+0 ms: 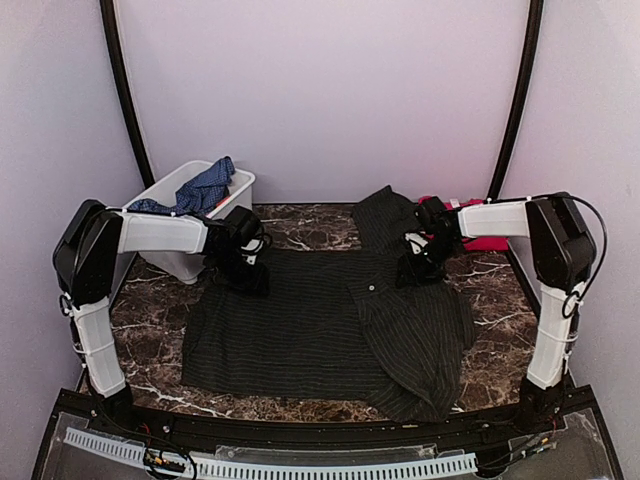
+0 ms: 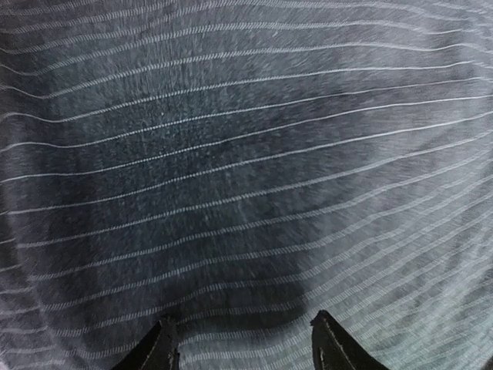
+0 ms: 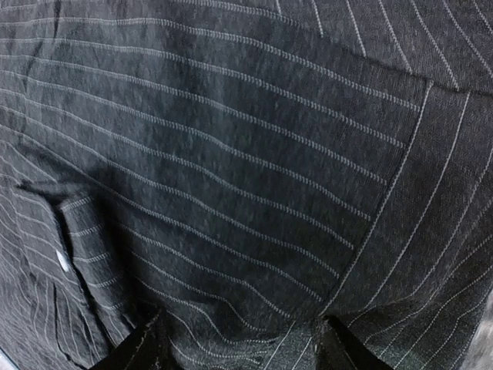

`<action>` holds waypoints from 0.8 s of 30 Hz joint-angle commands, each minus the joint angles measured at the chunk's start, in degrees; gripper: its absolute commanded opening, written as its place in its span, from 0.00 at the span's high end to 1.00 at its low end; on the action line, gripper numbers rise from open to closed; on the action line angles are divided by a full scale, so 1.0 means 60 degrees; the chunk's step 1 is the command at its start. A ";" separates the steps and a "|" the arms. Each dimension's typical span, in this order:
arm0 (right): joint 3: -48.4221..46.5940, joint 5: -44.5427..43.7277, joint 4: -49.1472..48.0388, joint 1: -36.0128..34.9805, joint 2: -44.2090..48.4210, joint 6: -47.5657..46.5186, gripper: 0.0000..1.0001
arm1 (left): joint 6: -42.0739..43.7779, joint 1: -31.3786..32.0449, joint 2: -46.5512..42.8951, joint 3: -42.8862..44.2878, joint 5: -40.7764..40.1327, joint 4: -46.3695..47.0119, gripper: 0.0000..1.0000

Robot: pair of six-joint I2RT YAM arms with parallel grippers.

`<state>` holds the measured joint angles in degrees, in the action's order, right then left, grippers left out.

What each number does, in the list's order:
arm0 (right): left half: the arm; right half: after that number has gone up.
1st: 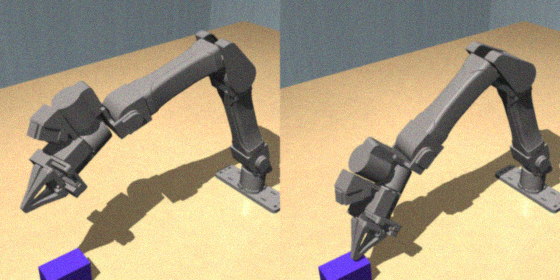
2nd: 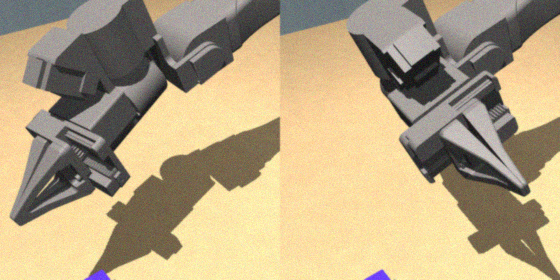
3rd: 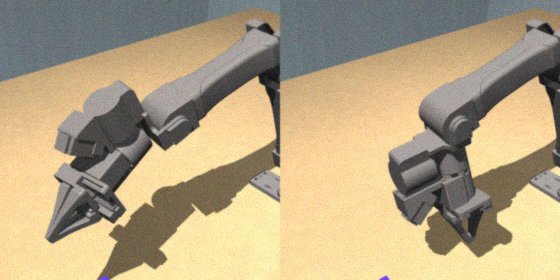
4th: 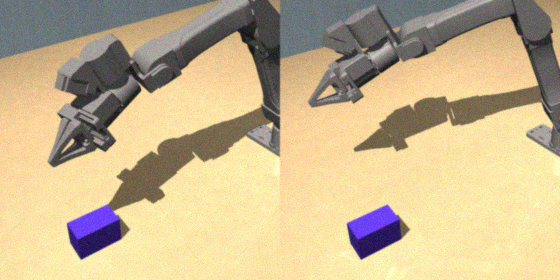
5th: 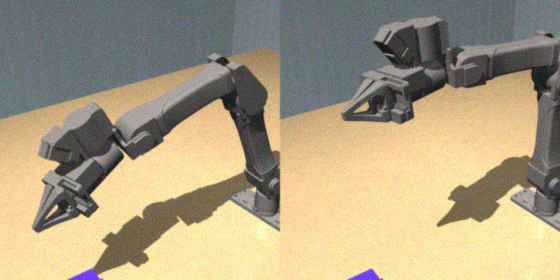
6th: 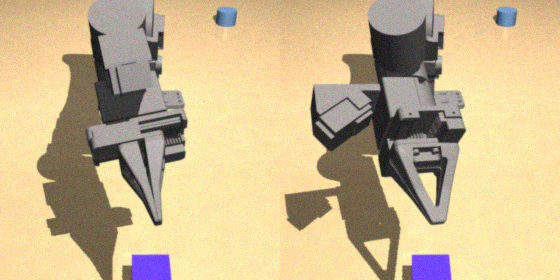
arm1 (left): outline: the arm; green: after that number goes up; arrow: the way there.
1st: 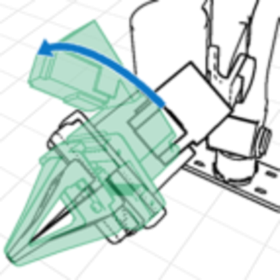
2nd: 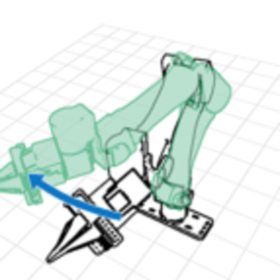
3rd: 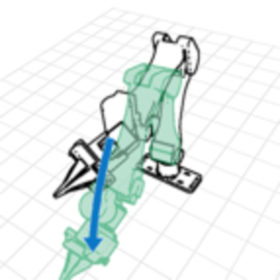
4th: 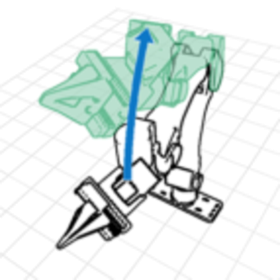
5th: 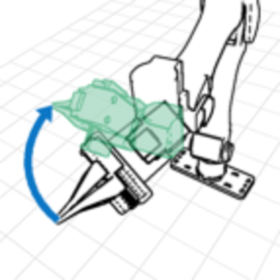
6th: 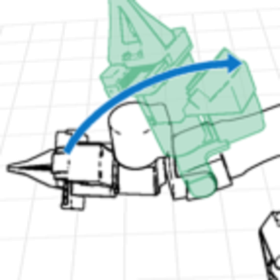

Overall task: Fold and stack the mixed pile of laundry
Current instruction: Move the flattened shirt to the center of the board.

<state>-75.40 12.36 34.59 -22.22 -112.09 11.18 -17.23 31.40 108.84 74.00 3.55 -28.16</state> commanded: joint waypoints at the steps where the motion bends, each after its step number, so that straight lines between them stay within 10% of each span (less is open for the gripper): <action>1: -0.1110 -0.0539 0.0203 0.0304 -0.1181 -0.0325 0.41 | -0.0297 -0.0114 0.0466 0.0455 -0.0278 0.0133 0.42; 9: -0.4892 -0.0479 0.1613 0.0691 -0.2853 -0.1015 0.42 | -0.0283 -0.0755 0.1719 0.1910 -0.0051 0.0098 0.42; 17: -0.3221 -0.0082 0.1298 -0.0715 0.0412 -0.1268 0.35 | 0.0396 -0.0467 0.0774 0.2015 0.0408 0.0056 0.38; 24: -0.3951 -0.1579 0.1975 -0.2435 -0.0692 -0.0245 0.35 | -0.0172 -0.0298 -0.0326 0.1127 0.0795 0.0720 0.38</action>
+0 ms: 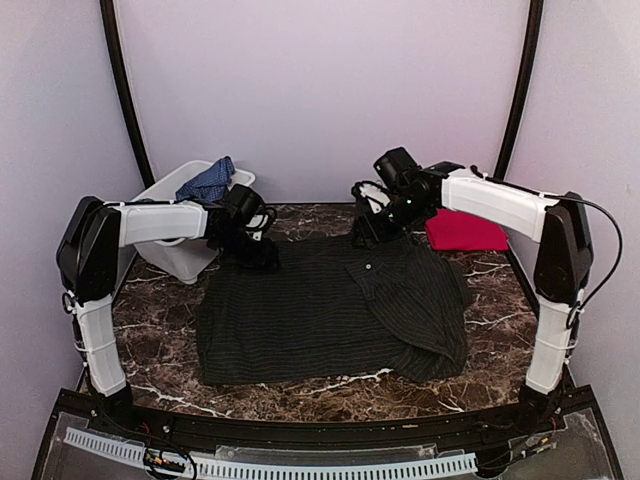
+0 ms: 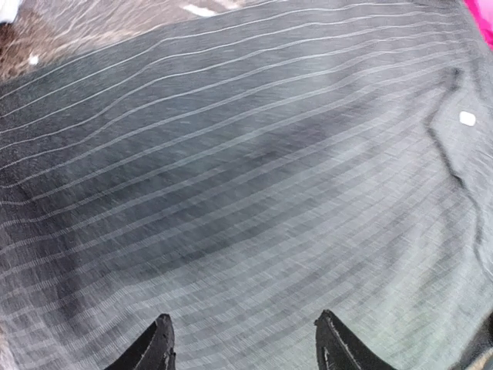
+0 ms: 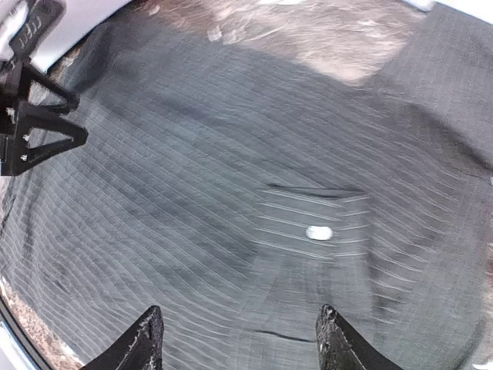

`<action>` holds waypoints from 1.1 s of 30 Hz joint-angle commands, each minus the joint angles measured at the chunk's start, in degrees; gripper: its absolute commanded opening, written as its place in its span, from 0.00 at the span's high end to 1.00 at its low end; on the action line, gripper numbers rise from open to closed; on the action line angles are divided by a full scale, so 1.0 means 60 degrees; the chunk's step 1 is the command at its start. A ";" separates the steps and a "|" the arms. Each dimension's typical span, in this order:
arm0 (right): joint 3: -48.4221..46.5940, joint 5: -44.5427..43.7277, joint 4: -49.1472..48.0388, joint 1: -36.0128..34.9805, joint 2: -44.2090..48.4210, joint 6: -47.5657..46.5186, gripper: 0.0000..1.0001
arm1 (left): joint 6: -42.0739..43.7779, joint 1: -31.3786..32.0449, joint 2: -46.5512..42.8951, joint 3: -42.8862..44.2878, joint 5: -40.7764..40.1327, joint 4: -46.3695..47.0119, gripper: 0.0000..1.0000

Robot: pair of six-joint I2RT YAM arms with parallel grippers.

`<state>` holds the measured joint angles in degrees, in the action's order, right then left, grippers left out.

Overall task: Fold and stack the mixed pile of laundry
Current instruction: Move the flattened shirt to the center of the board, then pick up the flattened shirt from the center of the board.

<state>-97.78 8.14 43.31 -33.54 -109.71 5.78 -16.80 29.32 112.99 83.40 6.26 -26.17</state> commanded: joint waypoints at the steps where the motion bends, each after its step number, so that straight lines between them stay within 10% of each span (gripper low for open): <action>1: -0.0507 -0.1015 0.0601 -0.0687 -0.1345 0.0782 0.36 | -0.0346 0.0060 -0.1084 -0.0566 0.0394 0.0442 0.39; 13: -0.1862 -0.3355 0.0967 -0.1293 -0.3722 0.1154 0.35 | -0.0285 0.0180 -0.1940 -0.1238 0.0017 0.0427 0.37; 23: -0.1358 -0.3517 0.0669 -0.1171 -0.2744 0.1074 0.99 | -0.0216 0.0179 -0.2452 -0.1794 -0.0150 0.0358 0.37; 33: -0.1071 -0.3111 0.0471 -0.0710 -0.0907 0.0671 1.00 | -0.0090 0.0181 -0.2749 -0.2166 -0.0141 0.0435 0.37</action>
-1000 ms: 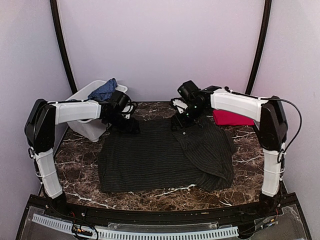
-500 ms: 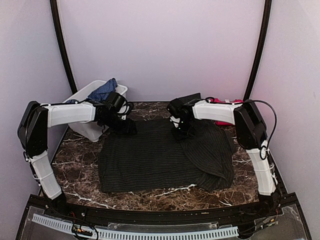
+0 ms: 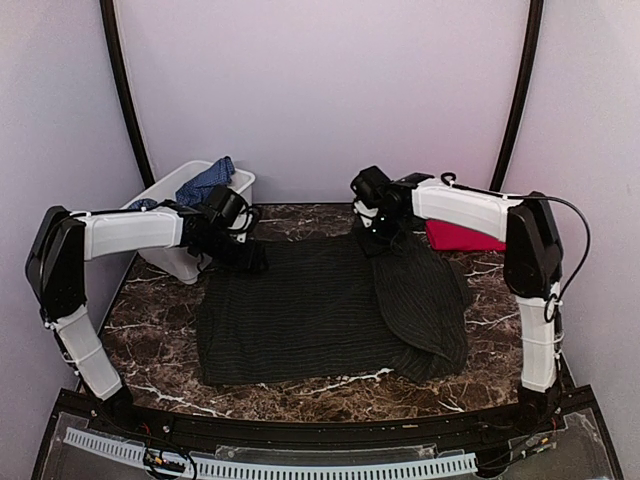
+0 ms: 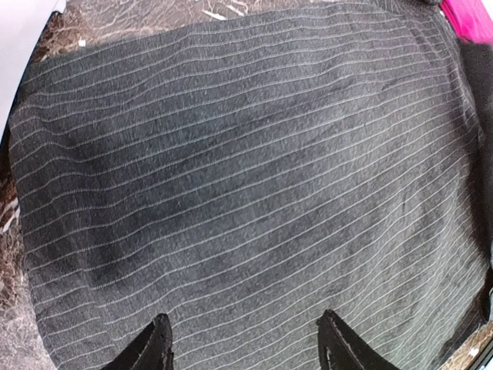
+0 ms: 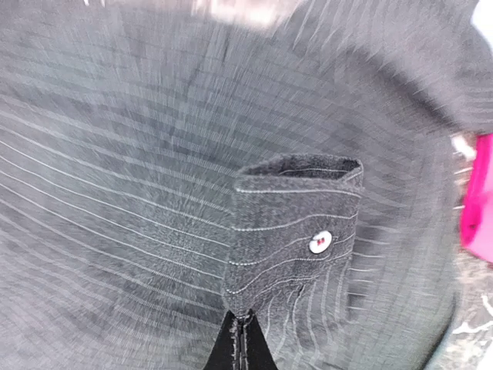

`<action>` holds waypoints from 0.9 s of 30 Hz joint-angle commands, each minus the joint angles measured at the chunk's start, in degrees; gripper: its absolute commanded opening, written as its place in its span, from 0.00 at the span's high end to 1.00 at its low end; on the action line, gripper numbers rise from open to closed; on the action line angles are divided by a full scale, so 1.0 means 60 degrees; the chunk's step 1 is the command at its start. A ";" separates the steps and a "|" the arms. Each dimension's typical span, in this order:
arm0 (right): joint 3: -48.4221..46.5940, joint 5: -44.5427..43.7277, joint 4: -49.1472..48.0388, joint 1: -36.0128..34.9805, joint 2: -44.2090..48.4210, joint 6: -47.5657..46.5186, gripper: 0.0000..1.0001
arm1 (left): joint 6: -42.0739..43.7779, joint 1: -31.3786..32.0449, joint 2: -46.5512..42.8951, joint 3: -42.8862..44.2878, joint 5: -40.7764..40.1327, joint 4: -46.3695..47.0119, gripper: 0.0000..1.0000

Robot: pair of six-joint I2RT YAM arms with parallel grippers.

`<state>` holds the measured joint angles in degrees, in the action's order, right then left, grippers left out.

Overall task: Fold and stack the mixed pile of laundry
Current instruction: Pick up the flattened shirt from the center of the board.

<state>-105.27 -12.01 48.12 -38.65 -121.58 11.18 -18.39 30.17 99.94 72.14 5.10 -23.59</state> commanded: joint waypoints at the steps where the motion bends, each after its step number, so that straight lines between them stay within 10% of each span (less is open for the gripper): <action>1: 0.0239 0.0495 -0.0393 0.0145 0.1271 -0.0317 1.00 | 0.0214 0.0054 -0.0628 -0.0319 0.0128 0.0167 0.37; 14: 0.3289 0.7781 -0.2346 -0.0520 0.6207 -0.2312 1.00 | 0.1756 0.0674 -0.2389 -0.2073 0.2535 0.4033 0.35; 27: 0.3937 0.9752 -0.1472 -0.0914 0.7077 -0.3219 1.00 | 0.4190 0.2650 -0.3894 -0.4055 0.4845 0.8074 0.25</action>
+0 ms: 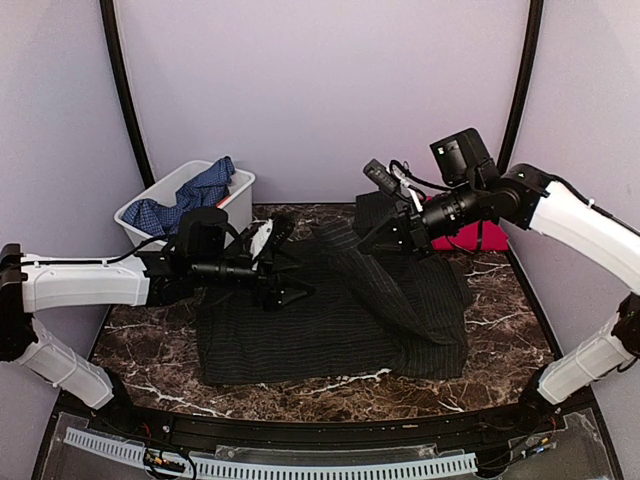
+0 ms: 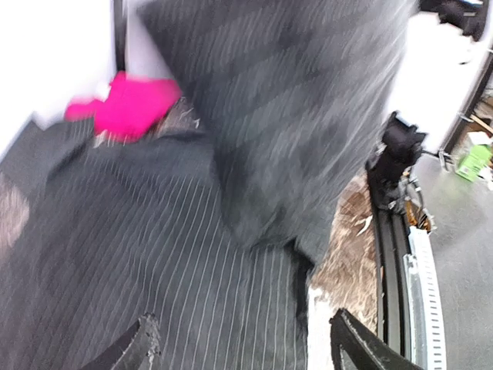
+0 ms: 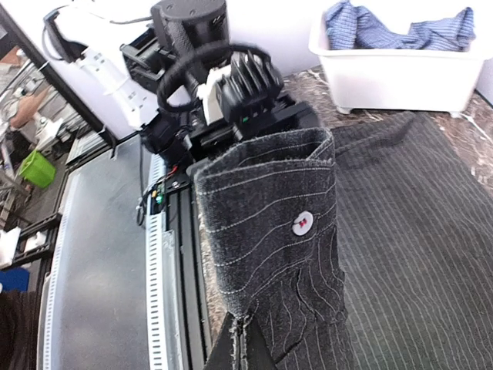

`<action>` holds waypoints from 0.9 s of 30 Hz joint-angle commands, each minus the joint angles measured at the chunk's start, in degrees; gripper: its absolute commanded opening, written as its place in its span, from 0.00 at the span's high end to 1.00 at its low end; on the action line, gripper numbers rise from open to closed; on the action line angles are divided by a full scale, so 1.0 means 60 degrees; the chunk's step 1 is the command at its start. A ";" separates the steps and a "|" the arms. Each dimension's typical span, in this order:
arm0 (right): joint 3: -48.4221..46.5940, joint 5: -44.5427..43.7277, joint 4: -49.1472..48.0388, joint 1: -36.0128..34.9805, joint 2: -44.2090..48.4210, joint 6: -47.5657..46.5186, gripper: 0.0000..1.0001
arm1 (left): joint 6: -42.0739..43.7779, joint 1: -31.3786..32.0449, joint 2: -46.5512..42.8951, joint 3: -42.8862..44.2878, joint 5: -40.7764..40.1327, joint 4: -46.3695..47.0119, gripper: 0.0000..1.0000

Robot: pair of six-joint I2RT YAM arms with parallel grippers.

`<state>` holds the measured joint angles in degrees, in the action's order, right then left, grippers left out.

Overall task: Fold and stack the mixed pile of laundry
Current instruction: Pick up the flattened shirt from the center of the board.

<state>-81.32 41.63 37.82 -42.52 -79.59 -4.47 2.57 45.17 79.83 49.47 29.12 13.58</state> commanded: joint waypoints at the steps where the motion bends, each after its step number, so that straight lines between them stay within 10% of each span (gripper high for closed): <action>1: -0.0097 0.0793 0.0359 -0.0342 0.0094 -0.0706 1.00 | 0.0736 0.0172 -0.0537 -0.0288 0.0950 0.1960 0.24; 8: -0.0542 0.0628 0.1379 -0.0814 0.0003 -0.1253 1.00 | 0.0798 0.0386 -0.0394 0.0121 0.1330 0.2256 0.02; 18: -0.0226 -0.0226 0.1241 -0.0823 0.0175 -0.1268 1.00 | 0.0826 0.0963 -0.0854 0.0874 0.2008 0.1159 0.97; 23: -0.0192 -0.0283 0.0718 -0.0836 0.0235 -0.0581 0.45 | 0.0429 0.1033 -0.0784 0.1330 0.1603 0.0557 1.00; 27: -0.0086 -0.0395 0.0289 -0.1021 0.0291 -0.0356 0.36 | 0.0103 0.1041 -0.0599 0.1795 0.1149 0.0202 1.00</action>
<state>-82.59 40.40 44.16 -47.27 -79.37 -8.78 5.58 51.18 76.44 56.71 38.20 17.58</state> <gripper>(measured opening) 0.626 0.017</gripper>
